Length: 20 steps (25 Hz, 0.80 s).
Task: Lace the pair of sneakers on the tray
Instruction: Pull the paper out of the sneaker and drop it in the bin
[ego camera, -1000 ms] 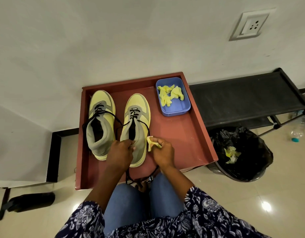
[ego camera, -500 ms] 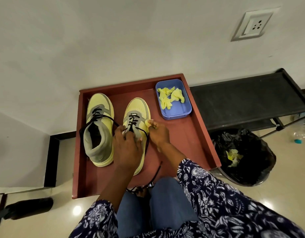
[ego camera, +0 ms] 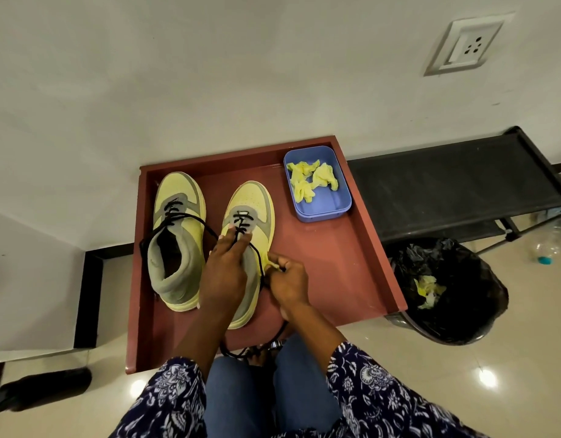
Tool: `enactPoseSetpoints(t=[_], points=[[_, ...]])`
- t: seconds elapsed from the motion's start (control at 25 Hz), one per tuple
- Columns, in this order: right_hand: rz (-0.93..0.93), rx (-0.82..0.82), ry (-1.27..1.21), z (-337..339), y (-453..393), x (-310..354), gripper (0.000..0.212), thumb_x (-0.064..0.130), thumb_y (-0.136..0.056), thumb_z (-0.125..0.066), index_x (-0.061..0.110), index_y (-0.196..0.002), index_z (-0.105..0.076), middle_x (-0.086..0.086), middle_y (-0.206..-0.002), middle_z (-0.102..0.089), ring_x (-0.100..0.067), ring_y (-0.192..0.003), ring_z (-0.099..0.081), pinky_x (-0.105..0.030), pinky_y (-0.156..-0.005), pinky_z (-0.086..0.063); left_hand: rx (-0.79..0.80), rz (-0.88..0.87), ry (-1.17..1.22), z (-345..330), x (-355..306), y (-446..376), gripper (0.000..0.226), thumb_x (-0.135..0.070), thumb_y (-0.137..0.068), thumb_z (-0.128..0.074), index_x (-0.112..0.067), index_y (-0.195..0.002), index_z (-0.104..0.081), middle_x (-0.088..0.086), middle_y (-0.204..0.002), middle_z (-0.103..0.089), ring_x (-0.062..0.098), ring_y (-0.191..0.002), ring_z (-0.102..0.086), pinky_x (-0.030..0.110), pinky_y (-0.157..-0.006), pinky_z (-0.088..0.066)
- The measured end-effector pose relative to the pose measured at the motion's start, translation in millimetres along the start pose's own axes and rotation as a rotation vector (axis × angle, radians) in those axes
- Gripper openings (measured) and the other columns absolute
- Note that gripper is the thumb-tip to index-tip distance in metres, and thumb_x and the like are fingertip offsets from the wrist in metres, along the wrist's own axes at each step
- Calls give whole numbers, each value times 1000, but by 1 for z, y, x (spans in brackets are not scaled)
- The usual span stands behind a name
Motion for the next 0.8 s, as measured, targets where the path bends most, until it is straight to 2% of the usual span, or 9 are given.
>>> enactPoseSetpoints(t=[0.16, 0.32, 0.4, 0.52, 0.64, 0.72, 0.8], points=[[12, -67, 39, 3, -15, 19, 29, 4, -86, -58, 9, -114, -65, -6, -115, -67, -15, -99, -62, -33, -95, -51, -8, -19, -49, 2, 1, 3, 46, 1, -90, -37, -16, -131, -51, 9, -146, -39, 28, -133, -39, 43, -95, -46], [123, -98, 223, 3, -34, 51, 28, 2, -85, -54, 8, -109, -68, -10, -114, -68, -24, -106, -62, -35, -97, -48, -10, -74, -88, 5, 0, 7, 48, -12, -86, -28, -12, -124, -57, 13, -139, -48, 32, -124, -50, 46, -82, -54], [152, -95, 290, 2, -43, 62, 28, 3, -85, -55, 6, -111, -67, -12, -118, -65, -26, -111, -59, -31, -100, -45, 3, -96, -118, 5, 1, 10, 47, -11, -85, -30, -12, -123, -58, 14, -136, -51, 35, -119, -54, 46, -74, -56], [189, -143, 403, 5, -54, 74, 34, 0, -87, -48, 10, -115, -66, -11, -124, -62, -26, -114, -57, -22, -96, -40, 8, -144, -162, 6, -1, 14, 46, -11, -85, -31, -13, -120, -61, 15, -129, -57, 37, -110, -60, 44, -63, -56], [249, -147, 454, 4, -48, 72, 36, 0, -88, -46, 11, -118, -64, -13, -123, -62, -27, -113, -57, -21, -95, -39, 6, -166, -193, 5, 0, 14, 45, -8, -83, -35, -10, -119, -61, 15, -123, -61, 37, -102, -64, 40, -54, -56], [293, -145, 453, 3, -33, 63, 35, 0, -87, -48, 10, -117, -63, -13, -119, -64, -27, -109, -59, -22, -93, -40, 3, -156, -198, 4, 2, 14, 46, -1, -80, -44, -10, -123, -58, 14, -126, -59, 36, -103, -64, 40, -55, -56], [360, -141, 451, 1, -9, 54, 36, -3, -86, -48, 9, -116, -64, -13, -113, -66, -25, -103, -61, -18, -88, -39, 29, -113, -187, 1, 3, 14, 50, 2, -85, -44, -13, -132, -49, 9, -137, -50, 33, -116, -57, 41, -67, -55]])
Point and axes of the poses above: each hand's wrist, its own y-axis away from the middle knuckle, its own z-axis out of the back of the hand, x = y × z, the point moved 6 cm from there along -y, towards the middle knuckle
